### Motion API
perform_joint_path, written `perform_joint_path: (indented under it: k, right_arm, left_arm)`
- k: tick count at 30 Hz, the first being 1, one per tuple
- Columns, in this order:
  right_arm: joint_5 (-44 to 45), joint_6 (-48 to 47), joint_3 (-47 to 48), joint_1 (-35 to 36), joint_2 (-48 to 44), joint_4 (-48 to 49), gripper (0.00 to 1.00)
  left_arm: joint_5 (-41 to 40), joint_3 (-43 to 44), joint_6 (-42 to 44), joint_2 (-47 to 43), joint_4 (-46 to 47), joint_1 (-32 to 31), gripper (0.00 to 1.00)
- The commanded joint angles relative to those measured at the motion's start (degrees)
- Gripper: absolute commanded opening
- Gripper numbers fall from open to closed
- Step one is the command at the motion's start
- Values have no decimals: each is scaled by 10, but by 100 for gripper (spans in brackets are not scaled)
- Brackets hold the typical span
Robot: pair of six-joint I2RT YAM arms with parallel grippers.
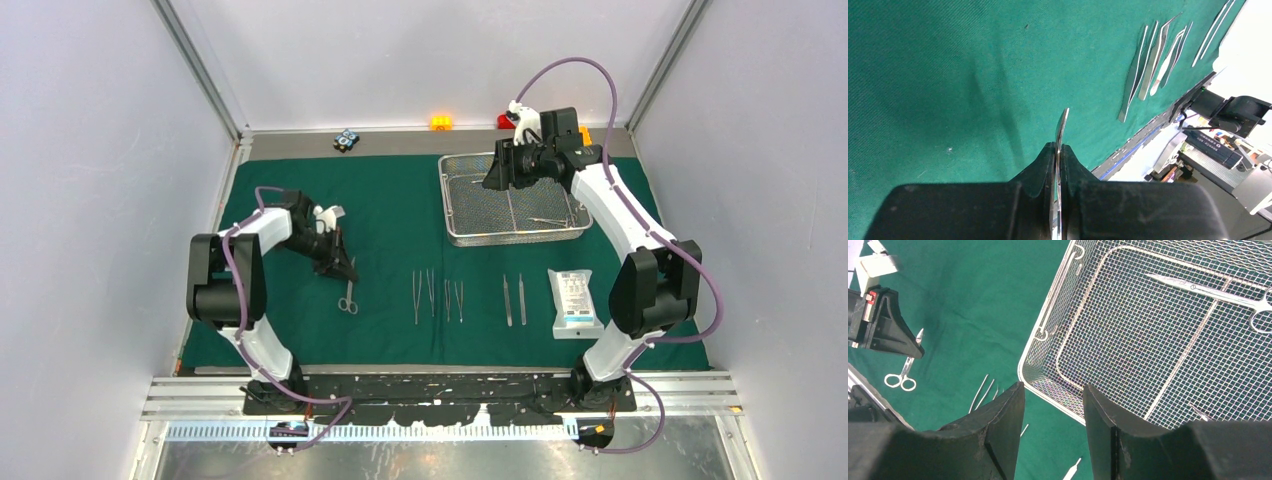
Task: Open and lay out the surgical kit
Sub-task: Place the medical item in the surgical kit.
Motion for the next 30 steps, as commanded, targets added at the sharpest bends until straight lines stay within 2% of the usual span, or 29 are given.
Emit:
perform_joint_path:
  k: [1, 17, 30]
  right_arm:
    - [5, -5, -2, -2, -28, 20, 52]
    - [-1, 3, -2, -2, -21, 20, 51]
    - [-3, 8, -3, -2, -19, 19, 51]
  left_arm:
    - [22, 16, 14, 5, -15, 23, 2]
    - [54, 4, -10, 40, 17, 28, 4]
    - [36, 8, -3, 55, 13, 19, 6]
